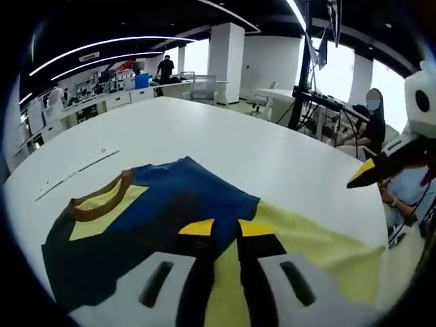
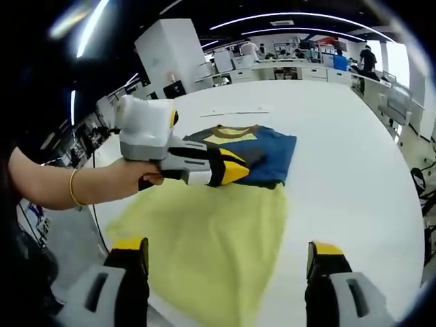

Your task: Fold the garment on the visible template until the final outline fits inside the template.

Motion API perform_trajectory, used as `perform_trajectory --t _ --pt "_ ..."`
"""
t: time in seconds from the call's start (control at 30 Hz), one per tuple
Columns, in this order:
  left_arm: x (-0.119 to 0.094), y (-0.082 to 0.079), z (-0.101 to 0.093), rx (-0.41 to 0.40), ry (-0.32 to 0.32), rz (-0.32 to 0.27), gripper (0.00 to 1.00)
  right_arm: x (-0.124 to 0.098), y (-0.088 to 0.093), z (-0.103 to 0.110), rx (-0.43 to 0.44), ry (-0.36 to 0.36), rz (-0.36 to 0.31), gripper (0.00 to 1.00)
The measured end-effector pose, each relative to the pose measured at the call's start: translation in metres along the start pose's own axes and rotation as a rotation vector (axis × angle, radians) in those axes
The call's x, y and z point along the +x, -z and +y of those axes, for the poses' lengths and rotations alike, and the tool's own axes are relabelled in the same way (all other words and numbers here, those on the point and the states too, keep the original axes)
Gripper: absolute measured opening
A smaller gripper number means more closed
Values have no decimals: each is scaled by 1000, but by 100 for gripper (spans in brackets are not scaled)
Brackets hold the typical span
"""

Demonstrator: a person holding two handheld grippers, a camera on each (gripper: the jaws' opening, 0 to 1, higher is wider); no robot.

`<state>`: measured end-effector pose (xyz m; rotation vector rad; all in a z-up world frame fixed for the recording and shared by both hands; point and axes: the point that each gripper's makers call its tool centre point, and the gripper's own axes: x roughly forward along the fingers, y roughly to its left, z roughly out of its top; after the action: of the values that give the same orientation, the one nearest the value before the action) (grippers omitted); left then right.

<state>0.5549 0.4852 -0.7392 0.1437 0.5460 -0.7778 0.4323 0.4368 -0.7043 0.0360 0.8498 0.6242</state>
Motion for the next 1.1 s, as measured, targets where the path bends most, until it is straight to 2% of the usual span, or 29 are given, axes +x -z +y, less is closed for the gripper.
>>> perform_trajectory --t 0.13,0.3,0.37,0.53,0.97,1.1 --pt "-5 -1 4 -10 -11 -16 27 0 -7 -2 -6 7 -10 96" --pt "-13 4 19 -20 -49 -5 49 2 -16 0 -16 3 -24 95" --pt "-18 7 26 -19 -67 -2 53 5 -18 1 -21 -2 -22 94" --pt "-39 10 46 -37 -116 -13 72 11 -24 7 -44 -22 -15 93" --pt "-90 10 80 -84 -183 -72 98 36 -51 16 -102 -49 -12 81" --pt "-104 11 89 -101 -209 -84 99 43 -55 17 -107 -53 -9 80"
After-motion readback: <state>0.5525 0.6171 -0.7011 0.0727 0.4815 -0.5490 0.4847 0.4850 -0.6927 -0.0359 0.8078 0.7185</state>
